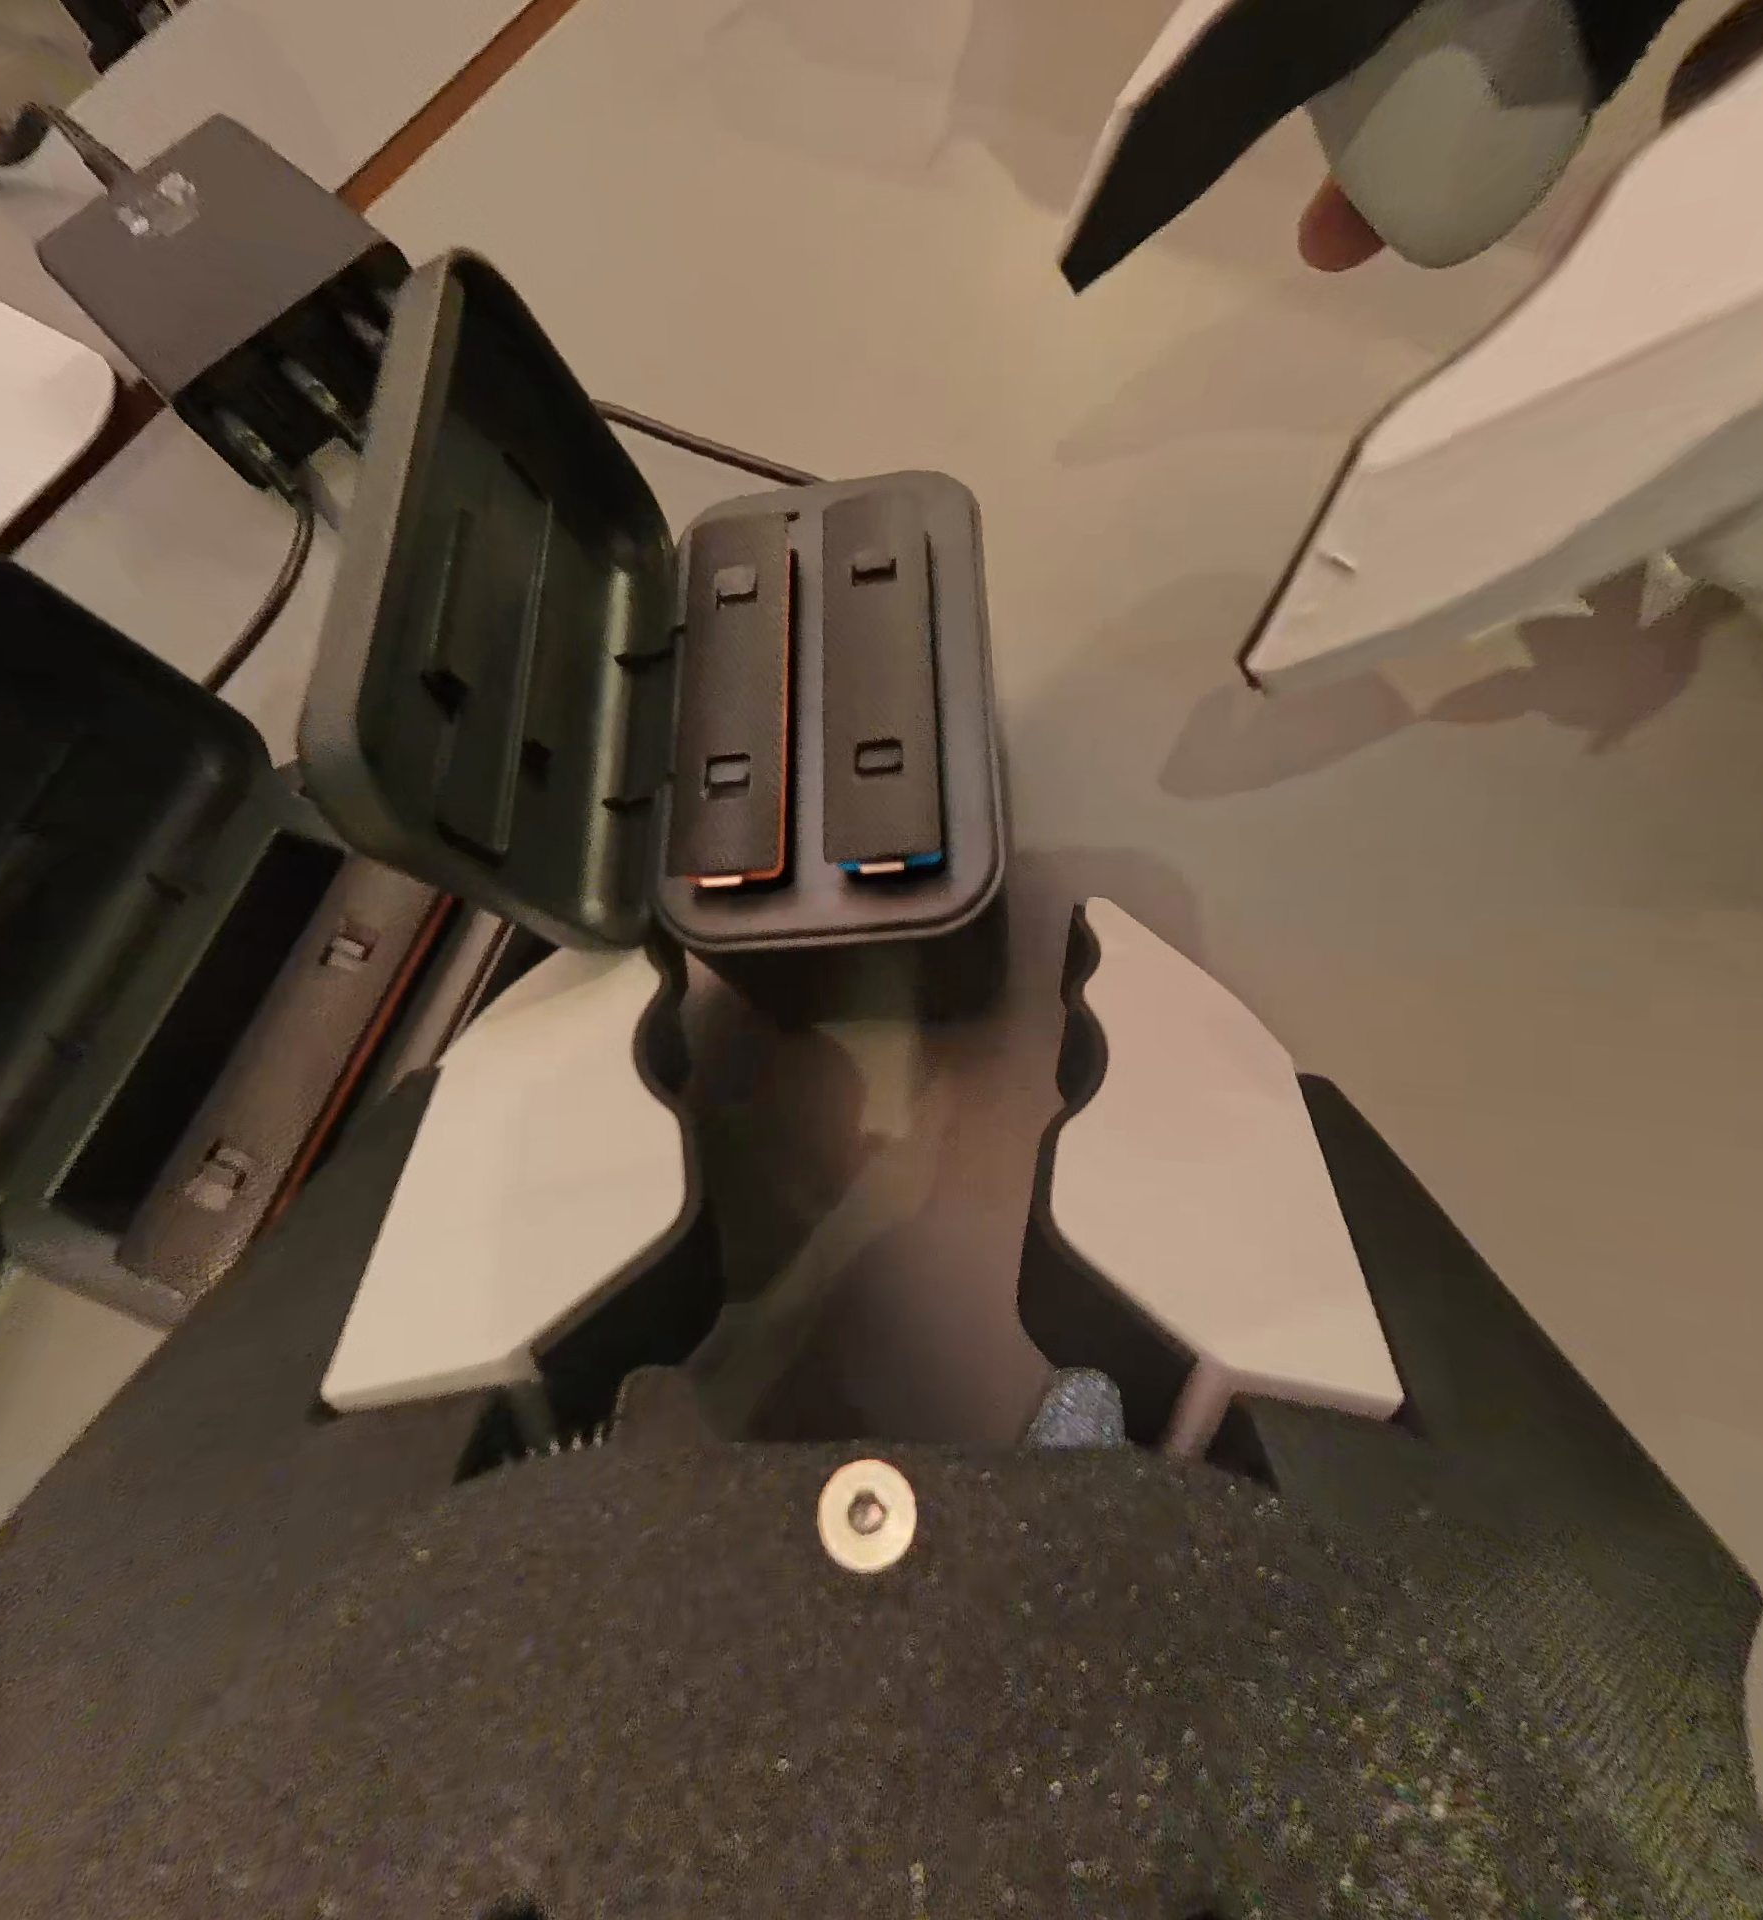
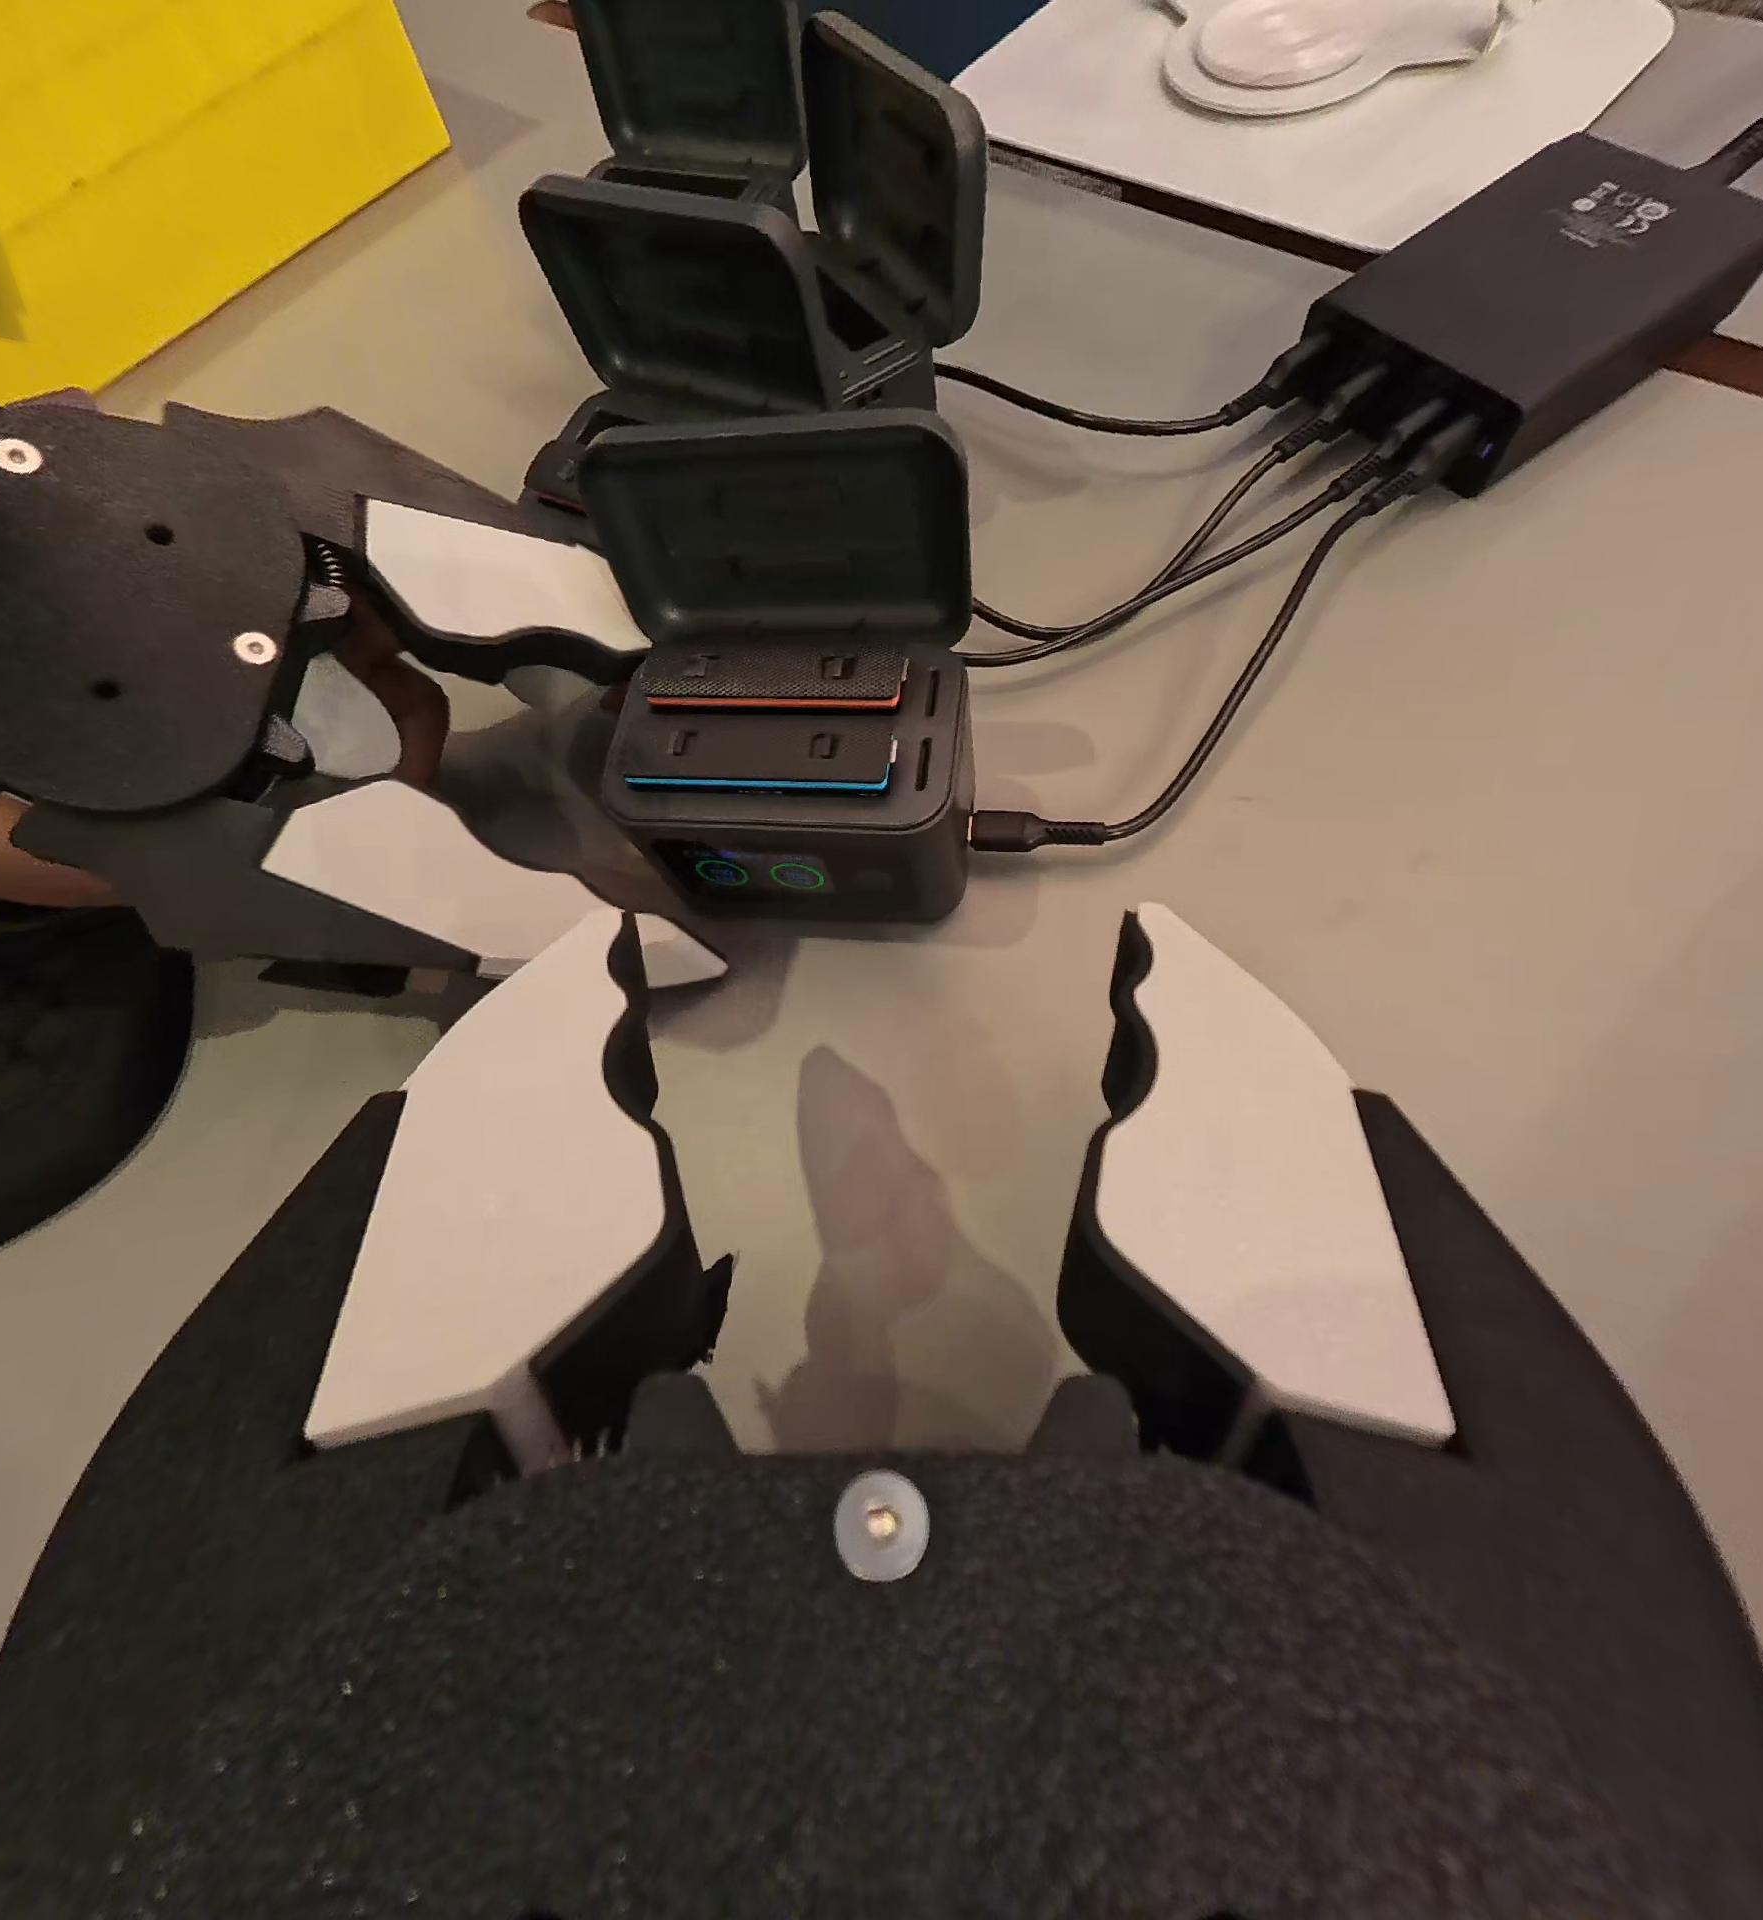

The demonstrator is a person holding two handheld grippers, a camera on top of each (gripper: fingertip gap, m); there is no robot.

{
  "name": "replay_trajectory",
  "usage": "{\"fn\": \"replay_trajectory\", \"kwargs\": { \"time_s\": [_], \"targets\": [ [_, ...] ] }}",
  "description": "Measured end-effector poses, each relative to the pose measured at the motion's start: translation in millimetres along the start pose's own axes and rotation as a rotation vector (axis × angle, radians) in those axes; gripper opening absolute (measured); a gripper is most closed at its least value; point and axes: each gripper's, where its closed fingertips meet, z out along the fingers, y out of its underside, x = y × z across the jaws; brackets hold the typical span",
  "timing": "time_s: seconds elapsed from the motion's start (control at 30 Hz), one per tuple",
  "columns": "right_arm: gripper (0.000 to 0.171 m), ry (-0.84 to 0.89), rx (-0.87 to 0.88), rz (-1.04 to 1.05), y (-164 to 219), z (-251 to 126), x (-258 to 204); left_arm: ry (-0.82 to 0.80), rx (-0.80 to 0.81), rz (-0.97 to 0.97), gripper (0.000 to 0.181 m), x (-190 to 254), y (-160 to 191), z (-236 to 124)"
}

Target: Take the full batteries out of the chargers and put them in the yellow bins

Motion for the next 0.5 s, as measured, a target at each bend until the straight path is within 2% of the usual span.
{"fn": "replay_trajectory", "kwargs": {
  "time_s": [0.07, 0.13, 0.27, 0.5],
  "targets": [
    [0.085, 0.002, 0.002, -0.001, 0.1, -0.1, 0.1, 0.012, -0.017, -0.036, 0.069, -0.2, -1.0, 4.5],
    [0.085, -0.002, 0.010, -0.004, -0.8, -0.5, -0.7, 0.004, -0.023, -0.062, 0.059, -4.1, -1.6, 7.3],
    [0.082, -0.005, 0.036, -0.011, -4.4, -0.8, -4.3, -0.002, -0.023, -0.044, 0.058, -3.0, -2.1, 7.1],
    [0.079, 0.088, 0.107, -0.031, -18.8, 3.1, -18.0, -0.020, -0.031, -0.048, 0.057, -1.1, -1.4, 5.5]
  ]
}}
